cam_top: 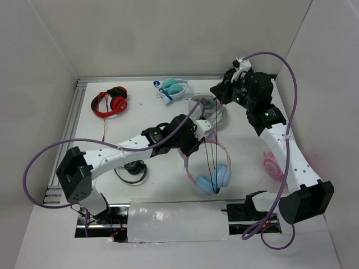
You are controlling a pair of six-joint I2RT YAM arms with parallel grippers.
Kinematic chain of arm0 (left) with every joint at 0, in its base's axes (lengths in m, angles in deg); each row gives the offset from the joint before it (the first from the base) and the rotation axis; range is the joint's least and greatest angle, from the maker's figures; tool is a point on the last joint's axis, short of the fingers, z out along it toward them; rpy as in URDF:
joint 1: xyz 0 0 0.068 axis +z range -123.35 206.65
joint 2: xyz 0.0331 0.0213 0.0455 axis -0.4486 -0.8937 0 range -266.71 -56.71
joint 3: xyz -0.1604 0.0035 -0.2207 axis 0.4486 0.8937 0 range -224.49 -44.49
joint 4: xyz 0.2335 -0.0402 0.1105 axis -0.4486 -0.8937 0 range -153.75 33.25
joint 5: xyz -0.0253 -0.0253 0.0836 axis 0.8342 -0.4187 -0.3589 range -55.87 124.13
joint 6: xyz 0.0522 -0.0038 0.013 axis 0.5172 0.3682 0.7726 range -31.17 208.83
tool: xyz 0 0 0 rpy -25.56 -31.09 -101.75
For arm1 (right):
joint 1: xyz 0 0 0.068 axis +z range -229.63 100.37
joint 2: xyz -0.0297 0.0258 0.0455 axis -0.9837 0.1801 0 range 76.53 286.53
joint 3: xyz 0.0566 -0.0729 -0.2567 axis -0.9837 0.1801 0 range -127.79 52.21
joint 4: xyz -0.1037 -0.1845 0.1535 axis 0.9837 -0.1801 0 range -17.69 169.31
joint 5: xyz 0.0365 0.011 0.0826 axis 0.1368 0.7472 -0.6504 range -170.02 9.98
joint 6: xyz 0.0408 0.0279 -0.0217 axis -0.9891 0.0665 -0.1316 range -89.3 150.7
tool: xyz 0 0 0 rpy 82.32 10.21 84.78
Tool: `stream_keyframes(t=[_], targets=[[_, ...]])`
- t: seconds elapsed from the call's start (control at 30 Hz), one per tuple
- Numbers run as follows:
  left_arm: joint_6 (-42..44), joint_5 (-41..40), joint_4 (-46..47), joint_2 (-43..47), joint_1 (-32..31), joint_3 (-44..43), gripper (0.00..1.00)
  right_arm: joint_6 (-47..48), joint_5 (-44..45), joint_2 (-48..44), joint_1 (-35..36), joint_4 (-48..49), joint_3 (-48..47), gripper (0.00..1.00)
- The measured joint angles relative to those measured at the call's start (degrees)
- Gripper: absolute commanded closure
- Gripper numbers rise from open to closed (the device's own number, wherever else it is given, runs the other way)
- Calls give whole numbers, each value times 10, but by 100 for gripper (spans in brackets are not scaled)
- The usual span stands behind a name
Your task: Wrap the headphones
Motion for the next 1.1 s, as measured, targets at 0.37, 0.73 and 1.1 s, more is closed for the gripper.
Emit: stream_keyframes(t=[0.37,0.73,1.1], targets=[[2,1,17,24,-9,3,100,-30,-70,-9,-13,40,18,100],[15,-9,27,65,-23,3,100,-27,-108,149,0,5,-4,100],[-23,-63,15,109,4,7,100,-74,-88,88,-28,43,213,100]])
